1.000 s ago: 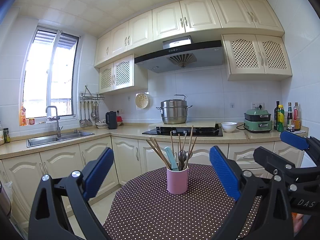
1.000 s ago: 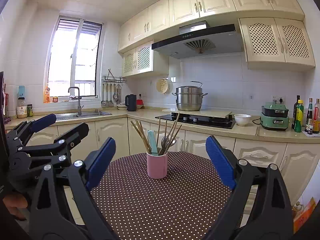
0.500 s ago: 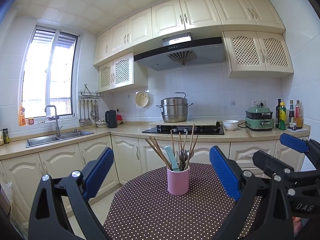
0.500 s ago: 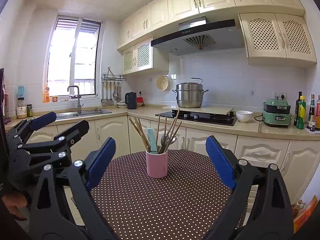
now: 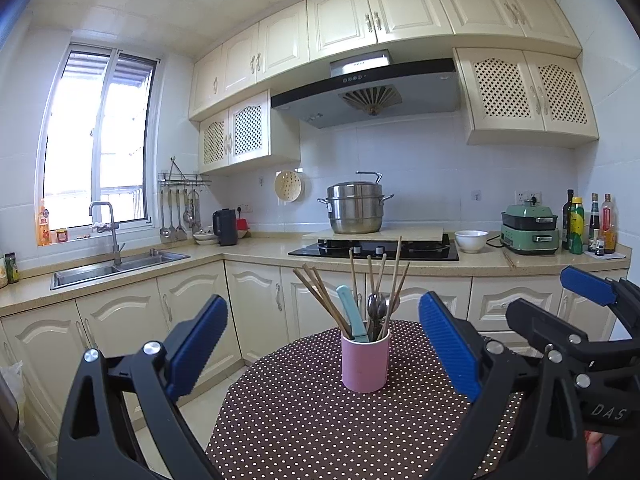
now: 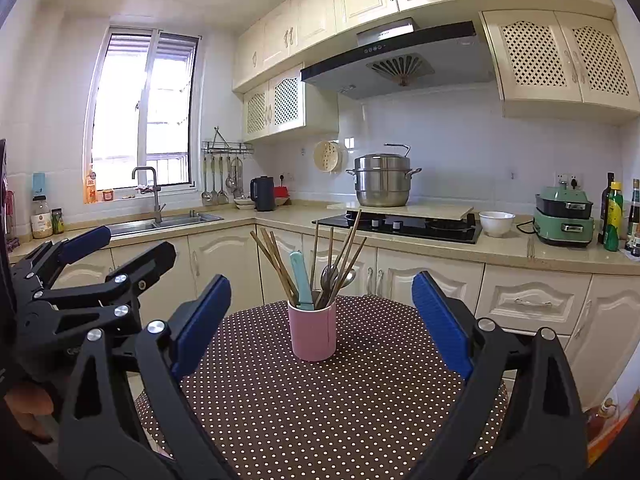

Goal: Organize utensils

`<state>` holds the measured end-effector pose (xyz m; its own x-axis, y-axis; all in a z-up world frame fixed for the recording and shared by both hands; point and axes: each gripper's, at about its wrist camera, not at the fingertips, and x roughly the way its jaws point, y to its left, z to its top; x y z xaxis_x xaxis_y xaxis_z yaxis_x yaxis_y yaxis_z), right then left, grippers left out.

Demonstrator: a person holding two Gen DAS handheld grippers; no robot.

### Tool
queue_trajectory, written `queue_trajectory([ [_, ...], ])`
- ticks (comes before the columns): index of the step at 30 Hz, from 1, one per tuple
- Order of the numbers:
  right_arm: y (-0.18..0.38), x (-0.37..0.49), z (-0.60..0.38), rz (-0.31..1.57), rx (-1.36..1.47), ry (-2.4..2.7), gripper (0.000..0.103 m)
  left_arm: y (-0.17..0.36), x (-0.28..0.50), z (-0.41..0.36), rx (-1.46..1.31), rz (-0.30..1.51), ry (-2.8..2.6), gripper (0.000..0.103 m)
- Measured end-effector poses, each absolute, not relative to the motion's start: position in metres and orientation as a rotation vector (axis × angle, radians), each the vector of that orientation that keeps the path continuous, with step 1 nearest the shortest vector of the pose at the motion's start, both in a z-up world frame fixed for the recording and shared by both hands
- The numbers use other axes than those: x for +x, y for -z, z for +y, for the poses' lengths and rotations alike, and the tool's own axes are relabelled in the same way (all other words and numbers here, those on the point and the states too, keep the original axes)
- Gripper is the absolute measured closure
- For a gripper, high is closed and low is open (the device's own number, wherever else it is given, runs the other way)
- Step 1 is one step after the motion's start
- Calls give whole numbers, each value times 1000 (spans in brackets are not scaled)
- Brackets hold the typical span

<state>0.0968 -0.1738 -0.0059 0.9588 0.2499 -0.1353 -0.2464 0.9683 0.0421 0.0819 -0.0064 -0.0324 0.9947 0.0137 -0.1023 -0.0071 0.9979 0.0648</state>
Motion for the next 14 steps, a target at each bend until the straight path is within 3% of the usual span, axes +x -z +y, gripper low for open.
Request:
queue_trajectory([
  [8, 24, 137, -172, 212, 39, -267, 12, 49, 121, -4, 61, 180, -24, 8],
  [14, 57, 191, -172, 344, 14, -242, 12, 90, 183, 4, 47, 364, -40, 8],
])
